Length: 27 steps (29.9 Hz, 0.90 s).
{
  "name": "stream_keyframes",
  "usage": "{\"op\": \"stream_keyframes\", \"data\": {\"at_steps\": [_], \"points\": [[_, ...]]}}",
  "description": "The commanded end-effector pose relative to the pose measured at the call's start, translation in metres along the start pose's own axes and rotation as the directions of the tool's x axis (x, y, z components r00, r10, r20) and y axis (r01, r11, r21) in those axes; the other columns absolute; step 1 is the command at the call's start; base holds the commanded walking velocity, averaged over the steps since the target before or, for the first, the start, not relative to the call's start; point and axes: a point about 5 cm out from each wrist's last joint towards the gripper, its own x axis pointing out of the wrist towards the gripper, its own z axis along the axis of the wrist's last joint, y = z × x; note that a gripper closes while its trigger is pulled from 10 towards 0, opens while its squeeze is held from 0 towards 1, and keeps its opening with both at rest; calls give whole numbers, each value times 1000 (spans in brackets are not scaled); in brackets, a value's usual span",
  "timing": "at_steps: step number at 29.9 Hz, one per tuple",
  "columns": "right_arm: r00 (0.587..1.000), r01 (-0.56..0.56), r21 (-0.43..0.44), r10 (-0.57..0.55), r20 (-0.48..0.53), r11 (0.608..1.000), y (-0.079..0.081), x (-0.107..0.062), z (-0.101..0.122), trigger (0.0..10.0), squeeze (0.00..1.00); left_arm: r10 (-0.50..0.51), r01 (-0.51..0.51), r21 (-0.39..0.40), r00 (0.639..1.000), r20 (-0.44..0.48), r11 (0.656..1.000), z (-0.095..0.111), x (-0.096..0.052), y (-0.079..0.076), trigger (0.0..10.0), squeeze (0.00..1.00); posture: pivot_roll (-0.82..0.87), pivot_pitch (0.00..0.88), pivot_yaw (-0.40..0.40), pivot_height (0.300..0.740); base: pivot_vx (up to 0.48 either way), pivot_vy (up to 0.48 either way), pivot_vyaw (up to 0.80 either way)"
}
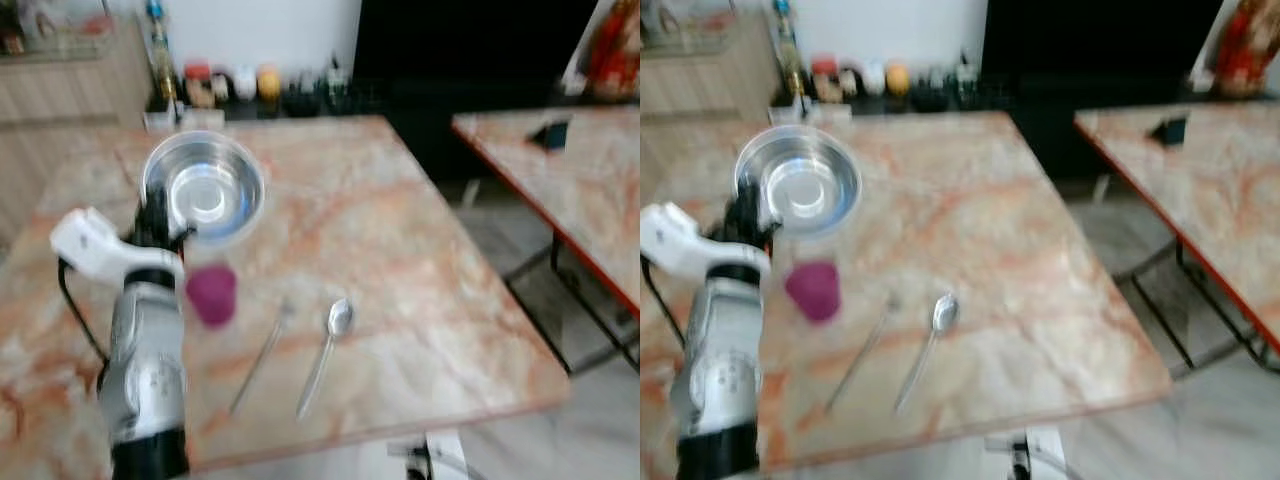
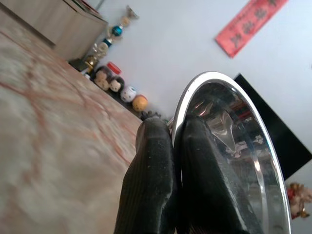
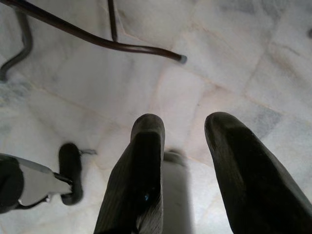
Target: Setting the table
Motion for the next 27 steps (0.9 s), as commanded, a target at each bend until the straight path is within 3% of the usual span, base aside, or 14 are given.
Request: {"op": "stream_keyframes", "data": {"at_steps": [1, 27], "points": [[1000, 14, 1, -14, 1, 1000, -6, -1, 0, 10000, 0, -25, 26, -8, 1000, 9, 1000, 0, 2, -9, 10000, 0, -21, 0, -7, 740, 0, -480, 0], [1000, 16, 6, -16, -1, 1000, -6, -1, -1, 10000, 0, -30, 30, 22, 999, -14, 999, -3, 3, -11, 10000, 0, -31, 0, 1, 740, 0, -480, 0]]}}
